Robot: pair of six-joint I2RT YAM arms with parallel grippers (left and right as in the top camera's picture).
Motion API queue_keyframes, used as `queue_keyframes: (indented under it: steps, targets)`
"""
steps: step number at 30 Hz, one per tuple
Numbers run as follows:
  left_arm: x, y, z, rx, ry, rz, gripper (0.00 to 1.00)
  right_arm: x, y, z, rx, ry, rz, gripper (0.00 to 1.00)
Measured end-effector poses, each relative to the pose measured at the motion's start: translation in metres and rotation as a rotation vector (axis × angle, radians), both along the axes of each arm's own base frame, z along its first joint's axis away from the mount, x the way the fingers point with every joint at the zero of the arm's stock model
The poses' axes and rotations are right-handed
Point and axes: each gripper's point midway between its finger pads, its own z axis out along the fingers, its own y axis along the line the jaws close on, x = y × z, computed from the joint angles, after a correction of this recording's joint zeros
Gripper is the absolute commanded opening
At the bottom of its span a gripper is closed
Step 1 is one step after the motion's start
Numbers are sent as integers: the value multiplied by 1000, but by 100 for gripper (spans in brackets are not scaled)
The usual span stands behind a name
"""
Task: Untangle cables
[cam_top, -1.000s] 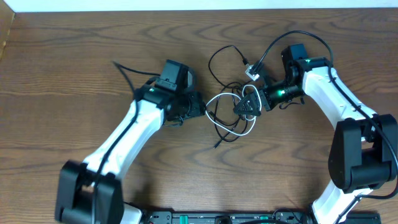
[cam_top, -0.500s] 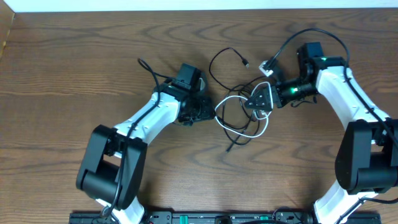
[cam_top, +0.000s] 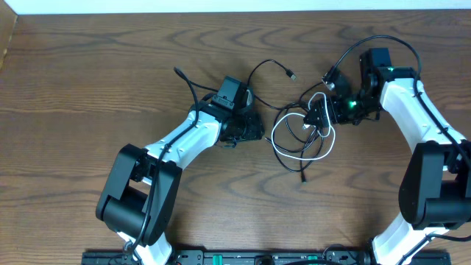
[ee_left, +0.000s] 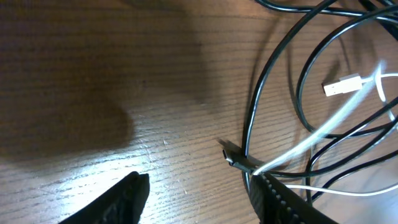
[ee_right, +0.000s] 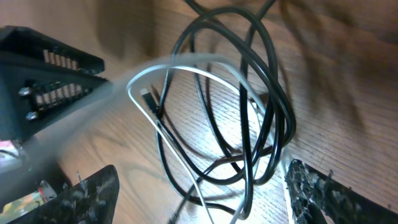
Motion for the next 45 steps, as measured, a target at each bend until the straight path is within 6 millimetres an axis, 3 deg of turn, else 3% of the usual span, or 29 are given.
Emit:
queue_keyframes:
  steps: [4, 15, 22, 31, 38, 45]
  targets:
    - [-3, -6, 2, -28, 4, -26, 66, 0, -5, -5, -52, 18, -31, 85]
    - [-10, -17, 8, -90, 22, -72, 67, 9, -56, -26, -360, 60, -237, 92]
    - [-10, -17, 8, -90, 21, -75, 67, 8, -115, -34, -672, 72, -474, 96]
    - [-9, -16, 7, -79, 11, -80, 67, 6, -163, -33, -927, 13, -657, 99]
    - [4, 3, 2, -21, -19, -31, 67, -1, -190, -40, -1076, -46, -727, 99]
    - [26, 42, 0, 12, -33, 53, 67, -7, -213, -53, -1113, -77, -811, 99]
